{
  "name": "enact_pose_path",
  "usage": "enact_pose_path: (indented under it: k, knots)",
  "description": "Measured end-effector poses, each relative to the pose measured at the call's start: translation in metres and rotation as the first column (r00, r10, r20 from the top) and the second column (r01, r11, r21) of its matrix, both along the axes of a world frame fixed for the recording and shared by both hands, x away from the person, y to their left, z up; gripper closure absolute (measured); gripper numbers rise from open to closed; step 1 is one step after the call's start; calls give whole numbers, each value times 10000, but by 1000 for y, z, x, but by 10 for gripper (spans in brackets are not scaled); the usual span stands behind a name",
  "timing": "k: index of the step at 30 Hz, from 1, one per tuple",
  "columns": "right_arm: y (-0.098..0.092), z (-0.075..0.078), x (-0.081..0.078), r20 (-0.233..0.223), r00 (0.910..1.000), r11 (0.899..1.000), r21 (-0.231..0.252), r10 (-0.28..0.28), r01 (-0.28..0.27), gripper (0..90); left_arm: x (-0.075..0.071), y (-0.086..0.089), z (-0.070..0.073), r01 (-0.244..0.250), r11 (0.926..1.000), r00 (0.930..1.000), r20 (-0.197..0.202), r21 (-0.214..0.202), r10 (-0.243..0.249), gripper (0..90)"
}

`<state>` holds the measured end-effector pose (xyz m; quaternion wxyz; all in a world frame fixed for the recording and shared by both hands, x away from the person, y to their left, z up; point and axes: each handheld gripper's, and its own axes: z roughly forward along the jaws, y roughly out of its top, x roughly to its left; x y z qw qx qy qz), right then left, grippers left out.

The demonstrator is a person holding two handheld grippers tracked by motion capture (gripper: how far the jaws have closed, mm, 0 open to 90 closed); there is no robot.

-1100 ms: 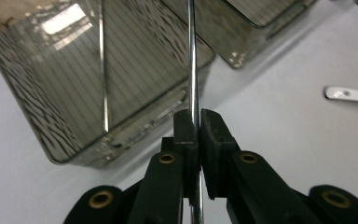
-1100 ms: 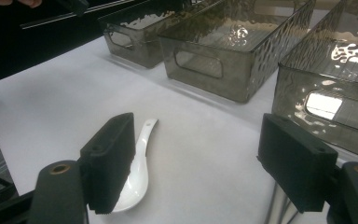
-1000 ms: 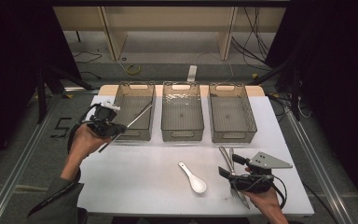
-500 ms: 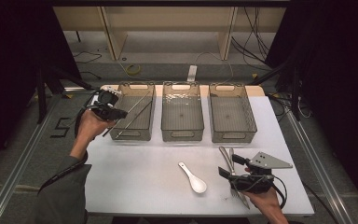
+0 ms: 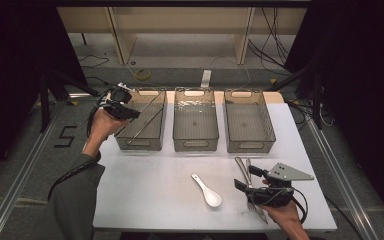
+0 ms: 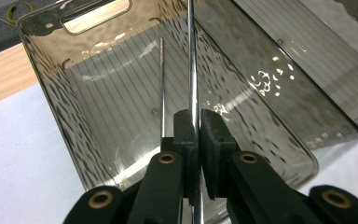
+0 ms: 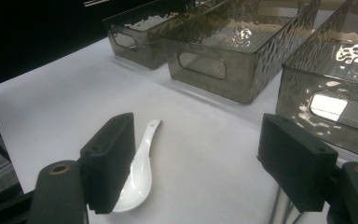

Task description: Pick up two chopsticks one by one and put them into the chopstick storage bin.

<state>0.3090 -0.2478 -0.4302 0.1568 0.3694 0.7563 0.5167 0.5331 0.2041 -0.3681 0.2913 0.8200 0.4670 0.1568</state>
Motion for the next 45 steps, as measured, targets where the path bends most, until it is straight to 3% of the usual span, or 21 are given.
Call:
enact_pose_path:
  k: [18,26,34,37,40,41,42,43,45]
  knots:
    - [0,0,0,-42,10000,10000,19,69,-69,282,24,4,-15,-427,9990,9991,-12,-102,427,849]
    - [1,-1,0,-61,9999,9999,14,101,-100,282,30,7,-23,-611,9973,9981,0,-409,611,848]
    - [1,-1,0,-65,9999,9999,27,107,-107,282,33,8,-36,-620,9980,9981,-51,-133,619,847]
    - [1,-1,0,-67,9999,9999,19,108,-108,282,34,11,-41,-787,9962,9969,20,-363,788,843]
    - [1,-1,0,-72,9999,9999,24,105,-105,282,34,11,-44,-929,9955,9953,263,-209,935,835]
    - [1,-1,0,-67,9999,10000,8,91,-91,282,34,12,-44,-954,9950,9946,373,-287,965,749]
    - [1,-1,0,-67,9999,10000,8,91,-91,282,35,12,-44,-1001,9938,9940,394,-486,1020,749]
    - [0,-1,0,-71,10000,10000,9,67,-67,282,34,12,-43,-972,9933,9941,421,-627,1000,647]
    - [0,-1,0,-70,10000,10000,12,64,-64,282,32,13,-39,-932,9926,9937,556,-785,977,617]
